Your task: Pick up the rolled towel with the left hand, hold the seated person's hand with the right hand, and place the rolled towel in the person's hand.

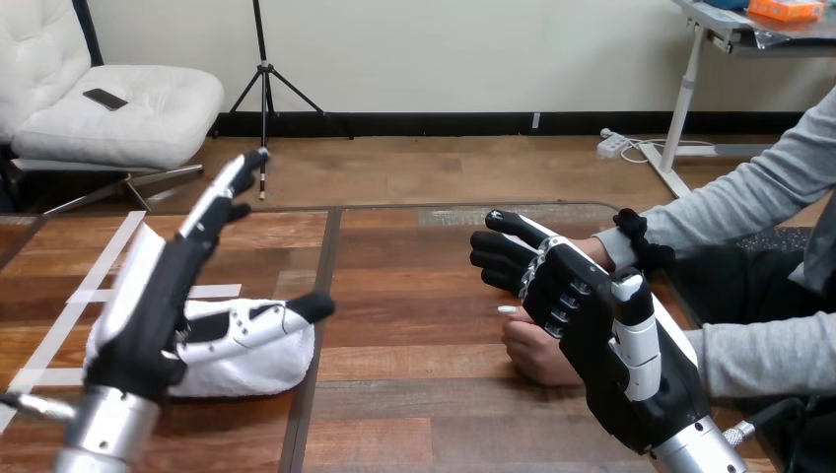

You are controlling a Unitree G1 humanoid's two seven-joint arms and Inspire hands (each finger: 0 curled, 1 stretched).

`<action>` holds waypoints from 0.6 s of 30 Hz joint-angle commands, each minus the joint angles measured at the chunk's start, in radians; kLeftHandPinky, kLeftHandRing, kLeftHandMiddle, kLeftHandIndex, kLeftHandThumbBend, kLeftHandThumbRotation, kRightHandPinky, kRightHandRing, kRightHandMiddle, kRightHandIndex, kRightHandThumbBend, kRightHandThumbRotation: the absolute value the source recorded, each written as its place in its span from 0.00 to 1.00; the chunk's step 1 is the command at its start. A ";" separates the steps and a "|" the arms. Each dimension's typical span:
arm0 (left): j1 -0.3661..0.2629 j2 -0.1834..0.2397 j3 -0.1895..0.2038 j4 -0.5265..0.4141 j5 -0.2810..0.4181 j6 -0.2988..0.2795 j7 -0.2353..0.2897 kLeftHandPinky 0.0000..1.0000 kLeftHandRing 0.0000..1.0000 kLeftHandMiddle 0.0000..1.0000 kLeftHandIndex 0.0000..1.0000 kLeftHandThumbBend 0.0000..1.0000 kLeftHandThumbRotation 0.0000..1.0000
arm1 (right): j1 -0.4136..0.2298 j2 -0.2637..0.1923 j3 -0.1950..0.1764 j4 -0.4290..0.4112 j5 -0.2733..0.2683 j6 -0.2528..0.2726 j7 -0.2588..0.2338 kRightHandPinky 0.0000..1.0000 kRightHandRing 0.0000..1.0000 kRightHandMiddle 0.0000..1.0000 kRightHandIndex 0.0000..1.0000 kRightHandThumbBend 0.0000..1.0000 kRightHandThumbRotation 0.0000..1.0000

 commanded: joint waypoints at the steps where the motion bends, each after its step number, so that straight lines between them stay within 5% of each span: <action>1: -0.080 0.065 0.013 -0.006 0.030 0.020 -0.002 0.87 0.93 0.95 0.92 1.00 0.50 | -0.073 0.005 -0.015 -0.005 0.011 -0.024 -0.007 0.91 0.87 0.85 0.87 0.93 1.00; 11: -0.102 0.135 0.010 -0.015 0.104 0.071 0.004 0.82 0.92 0.96 0.94 1.00 0.52 | -0.075 0.004 -0.016 0.000 0.010 -0.032 -0.007 0.91 0.87 0.85 0.86 0.93 1.00; 18: -0.131 0.186 -0.007 -0.026 0.236 0.137 0.027 0.79 0.92 0.97 0.96 1.00 0.57 | -0.076 0.004 -0.015 -0.005 0.016 -0.028 -0.002 0.91 0.87 0.85 0.86 0.92 1.00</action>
